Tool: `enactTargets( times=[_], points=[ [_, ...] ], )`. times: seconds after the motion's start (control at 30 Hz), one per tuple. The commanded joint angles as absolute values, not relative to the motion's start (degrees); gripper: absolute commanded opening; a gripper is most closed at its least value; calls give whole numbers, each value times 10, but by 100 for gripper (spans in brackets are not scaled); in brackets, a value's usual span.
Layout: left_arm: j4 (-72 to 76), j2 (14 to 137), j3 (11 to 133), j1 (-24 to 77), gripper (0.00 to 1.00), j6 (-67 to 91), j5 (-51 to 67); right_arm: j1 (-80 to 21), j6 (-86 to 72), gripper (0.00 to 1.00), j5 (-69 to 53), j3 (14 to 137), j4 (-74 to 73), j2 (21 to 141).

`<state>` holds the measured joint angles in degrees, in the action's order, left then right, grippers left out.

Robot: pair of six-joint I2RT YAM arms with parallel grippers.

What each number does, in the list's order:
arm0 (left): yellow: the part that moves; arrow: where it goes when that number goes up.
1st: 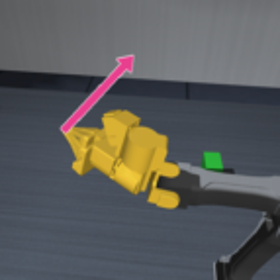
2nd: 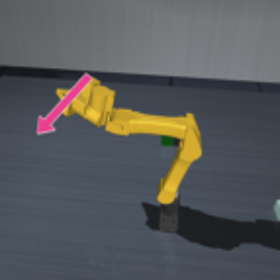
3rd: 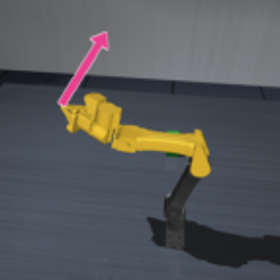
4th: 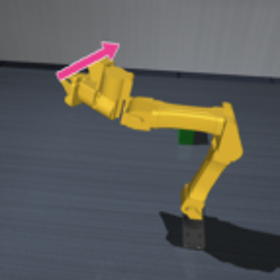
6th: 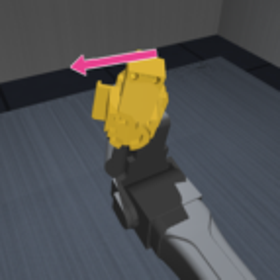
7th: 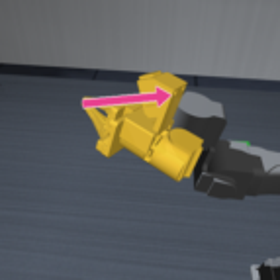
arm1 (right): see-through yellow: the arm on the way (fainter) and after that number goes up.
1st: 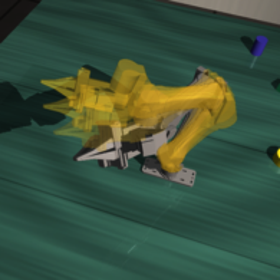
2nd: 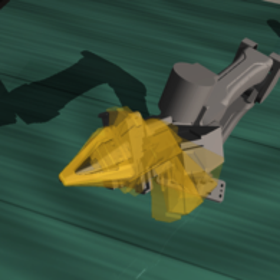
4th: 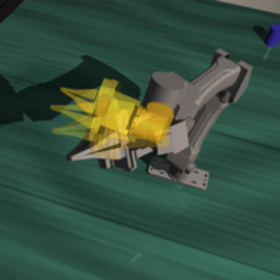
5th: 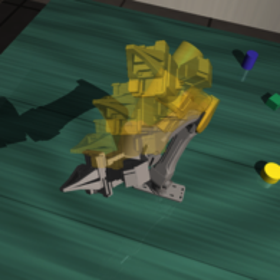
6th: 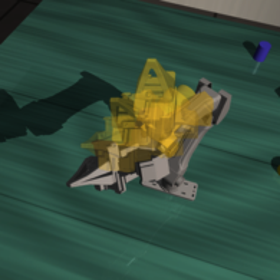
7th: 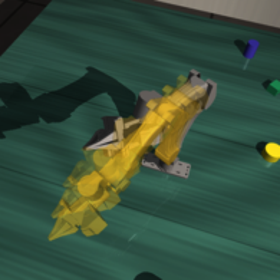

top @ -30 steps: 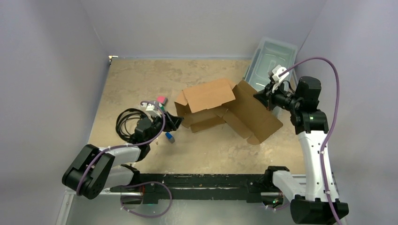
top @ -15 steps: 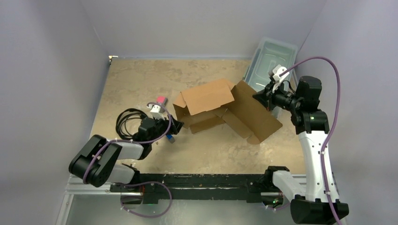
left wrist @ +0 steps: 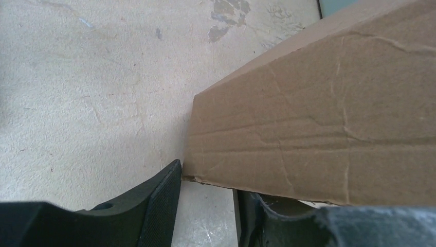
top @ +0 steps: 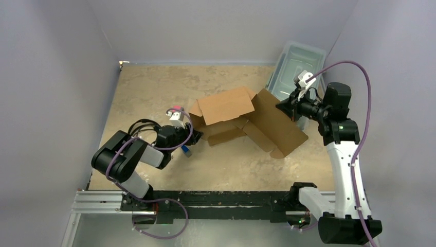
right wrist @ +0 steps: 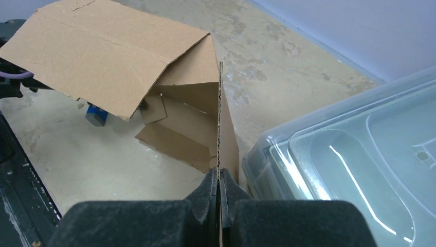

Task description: Fold the paper box

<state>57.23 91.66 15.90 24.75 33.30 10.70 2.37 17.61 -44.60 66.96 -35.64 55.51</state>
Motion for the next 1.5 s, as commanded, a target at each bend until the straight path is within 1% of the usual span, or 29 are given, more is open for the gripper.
enactTargets(
  times=[0.0,0.13,0.27,0.4,0.53,0.73,0.97,1.07,1.17,1.27,1.33,1.47],
  points=[
    [624,928,172,247,37,357,117,27,166,0,-466,692,-343,552],
    [621,922,169,247,25,372,109,27,164,0,-466,688,-340,551],
    [600,902,180,247,18,419,124,27,164,0,-465,687,-340,551],
    [572,887,189,260,16,452,124,27,159,0,-461,680,-340,549],
    [556,889,194,286,17,464,100,27,160,0,-461,672,-340,542],
    [567,916,198,297,23,483,97,27,170,0,-449,662,-346,530],
    [535,902,204,296,39,517,90,27,184,0,-432,657,-354,521],
    [521,883,201,294,44,523,105,27,191,0,-422,661,-358,521],
    [459,836,200,288,49,507,112,27,198,0,-407,664,-362,521],
    [367,765,202,285,56,472,111,27,204,0,-400,661,-363,524],
    [295,703,208,285,61,450,108,27,206,0,-398,657,-363,526],
    [139,555,222,285,64,408,80,27,205,0,-396,652,-357,528]
  ],
)
